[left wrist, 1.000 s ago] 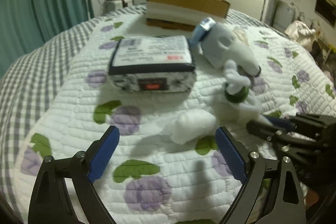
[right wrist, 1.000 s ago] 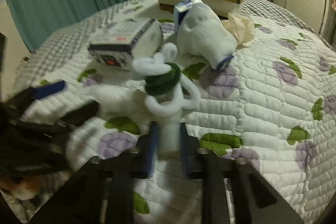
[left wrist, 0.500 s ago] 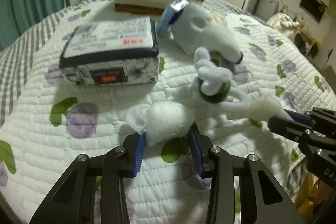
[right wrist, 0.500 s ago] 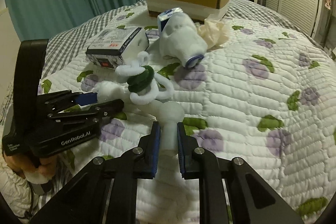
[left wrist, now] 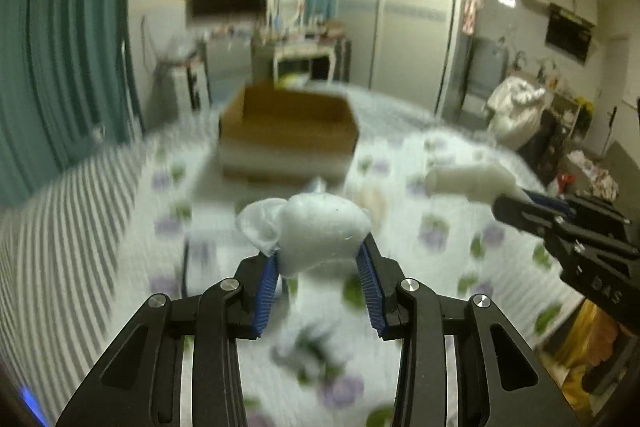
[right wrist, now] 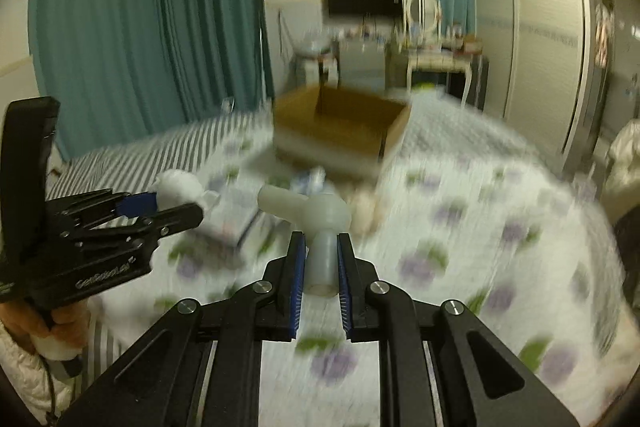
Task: Organize soft objects
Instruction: 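Carry both items over the cardboard box and open both grippers, then move both grippers back toward the items on the quilt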
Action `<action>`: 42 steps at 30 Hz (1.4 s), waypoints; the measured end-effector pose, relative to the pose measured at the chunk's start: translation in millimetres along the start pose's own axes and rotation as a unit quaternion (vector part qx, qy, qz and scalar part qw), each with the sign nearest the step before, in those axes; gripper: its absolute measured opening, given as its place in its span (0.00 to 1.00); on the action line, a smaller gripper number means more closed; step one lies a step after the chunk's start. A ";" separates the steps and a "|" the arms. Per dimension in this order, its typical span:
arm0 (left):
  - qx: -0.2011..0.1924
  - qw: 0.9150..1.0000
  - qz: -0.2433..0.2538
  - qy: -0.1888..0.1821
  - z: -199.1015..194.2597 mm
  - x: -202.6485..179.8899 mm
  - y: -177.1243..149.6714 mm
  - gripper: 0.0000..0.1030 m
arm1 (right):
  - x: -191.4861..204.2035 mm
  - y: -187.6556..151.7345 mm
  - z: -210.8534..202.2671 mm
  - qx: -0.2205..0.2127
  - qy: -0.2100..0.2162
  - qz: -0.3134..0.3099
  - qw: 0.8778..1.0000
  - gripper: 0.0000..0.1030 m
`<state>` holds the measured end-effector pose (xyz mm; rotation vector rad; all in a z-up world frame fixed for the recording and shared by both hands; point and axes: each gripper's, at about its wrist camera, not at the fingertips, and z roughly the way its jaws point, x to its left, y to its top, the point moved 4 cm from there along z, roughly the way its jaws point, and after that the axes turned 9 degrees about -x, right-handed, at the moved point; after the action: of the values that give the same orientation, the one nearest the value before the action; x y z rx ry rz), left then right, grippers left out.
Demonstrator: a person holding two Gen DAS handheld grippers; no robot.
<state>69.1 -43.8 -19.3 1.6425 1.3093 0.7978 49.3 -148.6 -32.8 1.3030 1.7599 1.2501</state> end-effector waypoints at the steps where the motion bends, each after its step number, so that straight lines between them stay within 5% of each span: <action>1: -0.010 1.000 0.004 0.001 3.9 0.7 15.3 0.36 | -2.8 14.3 1.9 -0.013 -0.006 -0.007 1.000 0.14; 6: -0.039 0.999 0.019 0.000 54.4 11.0 81.8 0.36 | -30.1 96.6 35.0 -0.068 -0.005 -0.012 0.998 0.14; 12: -0.049 0.997 0.043 0.028 149.9 32.8 129.2 0.36 | -60.0 152.7 125.7 -0.073 -0.004 -0.016 0.997 0.14; 20: 0.007 0.999 0.040 0.035 267.5 62.5 101.8 0.36 | -99.2 126.8 278.9 0.001 -0.001 0.009 1.000 0.14; 24: 0.025 0.998 0.048 0.039 288.7 64.9 81.9 0.42 | -111.1 102.5 312.7 0.024 -0.004 0.020 1.000 0.18; 25: 0.028 0.998 0.048 0.040 290.0 63.3 80.3 0.46 | -113.6 100.1 316.2 0.025 -0.007 0.023 0.999 0.20; 27: 0.015 0.998 0.041 0.052 284.6 64.0 80.7 0.77 | -119.5 96.3 318.8 0.026 -0.012 0.031 0.999 0.31; 28: 0.002 0.997 0.040 0.059 278.6 63.9 83.3 0.79 | -121.5 96.5 318.7 0.025 -0.015 0.033 0.999 0.51; 29: -0.005 0.997 0.040 0.069 273.0 66.3 87.5 0.79 | -122.5 97.2 314.4 0.022 -0.019 0.034 0.999 0.58; 36: -0.042 0.993 0.054 0.093 191.4 58.9 137.7 0.79 | -122.3 146.4 224.4 -0.026 -0.036 0.028 0.999 0.64; 42: -0.124 0.984 0.058 0.118 57.4 37.4 174.0 0.93 | -92.2 205.9 96.5 -0.071 -0.025 0.001 0.997 0.88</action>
<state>200.9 -33.9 113.1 1.4685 1.2246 1.2065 239.0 -189.5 117.3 1.2444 1.6055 1.3081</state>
